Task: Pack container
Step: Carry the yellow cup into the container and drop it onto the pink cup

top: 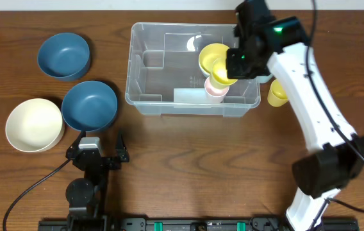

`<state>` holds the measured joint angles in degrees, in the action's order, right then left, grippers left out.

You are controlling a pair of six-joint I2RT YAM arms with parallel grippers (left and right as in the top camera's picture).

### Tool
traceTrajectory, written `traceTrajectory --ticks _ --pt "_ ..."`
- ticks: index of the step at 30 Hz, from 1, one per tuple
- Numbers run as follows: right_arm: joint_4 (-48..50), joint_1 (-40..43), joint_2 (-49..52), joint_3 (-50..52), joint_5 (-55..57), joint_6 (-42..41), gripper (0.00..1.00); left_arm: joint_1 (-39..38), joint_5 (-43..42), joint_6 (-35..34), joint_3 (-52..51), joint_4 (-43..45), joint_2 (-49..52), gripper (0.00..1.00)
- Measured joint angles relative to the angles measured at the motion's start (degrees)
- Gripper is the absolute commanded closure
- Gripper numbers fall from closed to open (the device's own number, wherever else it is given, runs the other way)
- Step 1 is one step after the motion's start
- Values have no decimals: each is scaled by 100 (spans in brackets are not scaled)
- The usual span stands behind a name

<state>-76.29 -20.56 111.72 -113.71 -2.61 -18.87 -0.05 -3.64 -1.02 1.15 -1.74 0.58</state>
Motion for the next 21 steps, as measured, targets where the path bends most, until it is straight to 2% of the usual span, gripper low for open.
traceTrajectory --ticks 7,9,11,12,13,16,21 --pt "146 -70 492 0 9 0 98 0 0 0 0 0 0 2" --pt "264 -70 621 0 35 -2 95 0 0 0 0 0 0 2" --pt "365 -70 761 2 68 -28 79 0 0 0 0 0 0 2" --pt "396 -70 804 2 85 -55 63 0 0 0 0 0 0 2" --pt "446 -70 863 2 92 -42 53 0 -2 0 0 0 0 2" --pt "509 -70 914 11 103 -37 45 0 0 0 0 0 0 2" --pt "352 -70 914 -44 109 -15 45 0 0 0 0 2 0 2"
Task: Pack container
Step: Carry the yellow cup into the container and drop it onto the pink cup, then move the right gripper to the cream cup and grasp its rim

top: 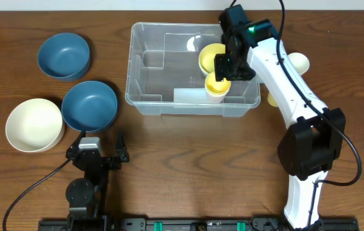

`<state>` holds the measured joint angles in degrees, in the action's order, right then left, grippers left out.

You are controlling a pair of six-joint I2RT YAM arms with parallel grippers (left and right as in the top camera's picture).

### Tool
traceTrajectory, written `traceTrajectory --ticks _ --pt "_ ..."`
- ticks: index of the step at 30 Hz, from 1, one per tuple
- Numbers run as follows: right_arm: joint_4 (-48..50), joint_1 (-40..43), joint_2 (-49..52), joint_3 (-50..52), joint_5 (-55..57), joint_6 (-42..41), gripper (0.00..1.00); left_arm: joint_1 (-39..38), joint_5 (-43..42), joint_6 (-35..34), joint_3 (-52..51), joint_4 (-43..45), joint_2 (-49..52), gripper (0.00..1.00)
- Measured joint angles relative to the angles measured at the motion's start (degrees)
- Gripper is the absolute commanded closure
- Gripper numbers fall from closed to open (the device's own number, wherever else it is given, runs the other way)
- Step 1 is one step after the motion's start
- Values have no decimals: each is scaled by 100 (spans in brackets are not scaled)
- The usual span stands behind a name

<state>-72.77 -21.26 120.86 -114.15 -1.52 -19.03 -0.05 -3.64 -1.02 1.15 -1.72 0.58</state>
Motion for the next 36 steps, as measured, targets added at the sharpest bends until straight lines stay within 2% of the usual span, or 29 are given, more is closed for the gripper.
traceTrajectory --ticks 3,5,8,16,19,23,29,36 --pt "-348 2 -37 -247 17 2 44 0 0 0 0 -2 0 2" --pt "-492 17 -138 -415 59 2 37 0 0 0 0 -2 0 2" --pt "-717 162 -503 -527 151 20 36 0 -2 0 0 -2 0 2" --pt "-1080 1519 -1012 -575 330 20 36 0 0 0 0 -2 0 2" --pt "-745 1985 -999 -361 345 24 35 0 0 0 0 -2 0 2" --pt "195 2500 -988 4 339 79 32 0 0 0 0 0 0 2" --pt "1412 2874 -850 603 343 90 32 0 0 0 0 0 0 2" --pt "1598 2968 -219 778 361 87 35 0 0 0 0 -2 0 2"
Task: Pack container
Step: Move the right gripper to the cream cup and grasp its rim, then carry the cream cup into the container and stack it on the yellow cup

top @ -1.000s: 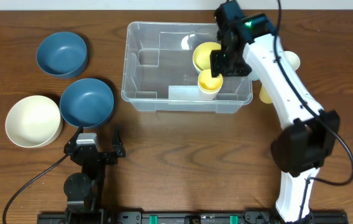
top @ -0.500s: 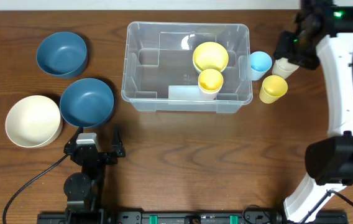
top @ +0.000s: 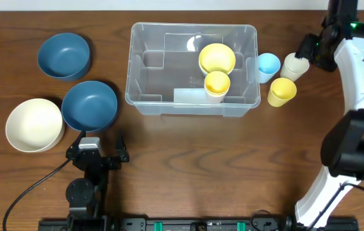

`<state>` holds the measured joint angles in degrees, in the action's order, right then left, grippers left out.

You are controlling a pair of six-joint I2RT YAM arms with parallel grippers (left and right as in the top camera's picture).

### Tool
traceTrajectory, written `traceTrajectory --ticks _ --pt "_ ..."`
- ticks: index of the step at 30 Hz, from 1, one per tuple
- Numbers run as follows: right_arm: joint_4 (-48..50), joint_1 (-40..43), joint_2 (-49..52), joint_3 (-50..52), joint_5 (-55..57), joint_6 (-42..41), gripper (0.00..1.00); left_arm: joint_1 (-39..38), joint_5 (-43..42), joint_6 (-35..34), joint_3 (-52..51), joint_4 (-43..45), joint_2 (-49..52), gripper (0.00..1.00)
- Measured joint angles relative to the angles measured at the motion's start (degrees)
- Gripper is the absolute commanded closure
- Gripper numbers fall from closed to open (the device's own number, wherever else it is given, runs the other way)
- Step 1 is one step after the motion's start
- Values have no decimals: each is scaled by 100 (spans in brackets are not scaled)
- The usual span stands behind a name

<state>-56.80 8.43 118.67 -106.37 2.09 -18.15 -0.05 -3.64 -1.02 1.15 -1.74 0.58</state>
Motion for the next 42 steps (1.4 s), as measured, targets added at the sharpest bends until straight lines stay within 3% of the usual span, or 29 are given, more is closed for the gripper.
traceTrajectory --ticks 4,10,17,27,34,42 --pt "15 59 297 4 11 2 42 0 0 0 0 0 0 2" --pt "28 232 634 7 48 24 72 0 -2 0 0 0 0 2" --pt "17 251 826 7 50 -57 97 0 0 0 0 0 0 2" --pt "-492 369 647 -4 -44 -175 98 0 0 0 0 0 0 2" --pt "-640 323 -592 -7 -754 39 96 0 0 0 0 0 0 2" --pt "-688 -905 -1775 -138 -1165 254 94 0 0 0 0 0 0 2"
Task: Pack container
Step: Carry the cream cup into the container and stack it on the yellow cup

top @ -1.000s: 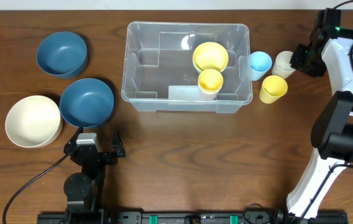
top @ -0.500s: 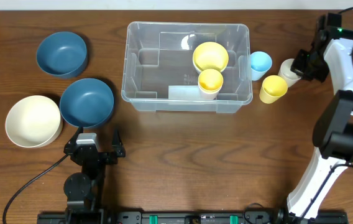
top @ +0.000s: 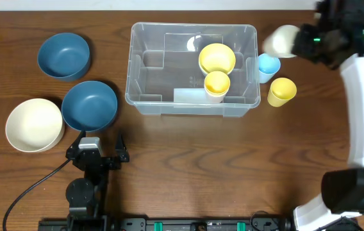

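The clear plastic container [top: 145, 96] sits at the table's middle back. Inside it, at the right end, are a yellow bowl [top: 216, 58] and a yellow cup [top: 217, 84] standing in front of it. My right gripper [top: 299, 40] is shut on a cream cup [top: 281, 41], held on its side in the air just right of the container's far right corner. A light blue cup [top: 268, 64] and another yellow cup [top: 282, 91] stand on the table right of the container. My left gripper [top: 97, 153] rests open near the front edge, far from all of these.
Two dark blue bowls [top: 64, 56] [top: 90, 105] and a cream bowl [top: 34, 124] sit left of the container. The left arm's base [top: 82, 192] and its cable lie at the front left. The right arm runs along the right edge.
My right gripper was down at the cream cup standing beside the blue cup. Now it holds that cup lifted and tipped, further back and left, near the container's corner.
My right gripper held a yellow cup over a pink cup in the container. That cup then sat nested on the pink one with the gripper still on it. After that the gripper was outside at the cream cup, which it now holds raised.
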`<state>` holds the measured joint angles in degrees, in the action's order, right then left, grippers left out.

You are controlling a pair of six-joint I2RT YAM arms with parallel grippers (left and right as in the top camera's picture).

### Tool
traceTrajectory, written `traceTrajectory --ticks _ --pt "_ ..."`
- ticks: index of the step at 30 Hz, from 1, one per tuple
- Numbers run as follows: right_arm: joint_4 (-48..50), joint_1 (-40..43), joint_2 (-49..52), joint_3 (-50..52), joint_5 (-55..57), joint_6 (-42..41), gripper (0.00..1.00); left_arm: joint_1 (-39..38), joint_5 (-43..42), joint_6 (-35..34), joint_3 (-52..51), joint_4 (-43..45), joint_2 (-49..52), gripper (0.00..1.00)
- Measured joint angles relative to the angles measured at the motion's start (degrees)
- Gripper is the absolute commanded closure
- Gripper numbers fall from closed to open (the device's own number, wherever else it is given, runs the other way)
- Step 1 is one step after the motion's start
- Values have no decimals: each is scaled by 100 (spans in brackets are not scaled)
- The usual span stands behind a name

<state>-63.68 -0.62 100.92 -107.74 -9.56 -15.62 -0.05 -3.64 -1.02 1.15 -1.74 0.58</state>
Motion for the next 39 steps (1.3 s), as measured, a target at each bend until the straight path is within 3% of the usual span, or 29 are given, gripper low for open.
traceTrajectory --ticks 9,17,19,20,22,23,30,37,39 --pt "-125 -1604 400 2 313 35 93 0 -2 0 0 0 0 2" --pt "-280 -1912 975 11 546 11 94 0 0 0 0 0 0 2" --pt "-306 -1912 1056 13 566 -13 86 0 -2 0 0 0 0 2" --pt "-302 -1915 1108 13 575 -9 67 0 0 0 0 0 0 2" --pt "-304 -1915 1187 13 601 -46 42 0 0 0 0 0 0 2" --pt "-304 -1915 1215 13 605 -46 39 0 0 0 0 0 0 2" --pt "-330 -1917 1307 -37 612 -42 36 0 0 0 0 0 0 2" --pt "-1029 -1860 1215 -772 568 -39 36 0 -2 0 0 0 0 2" --pt "-1250 -1740 1062 -949 575 -31 31 0 -2 0 0 0 0 2"
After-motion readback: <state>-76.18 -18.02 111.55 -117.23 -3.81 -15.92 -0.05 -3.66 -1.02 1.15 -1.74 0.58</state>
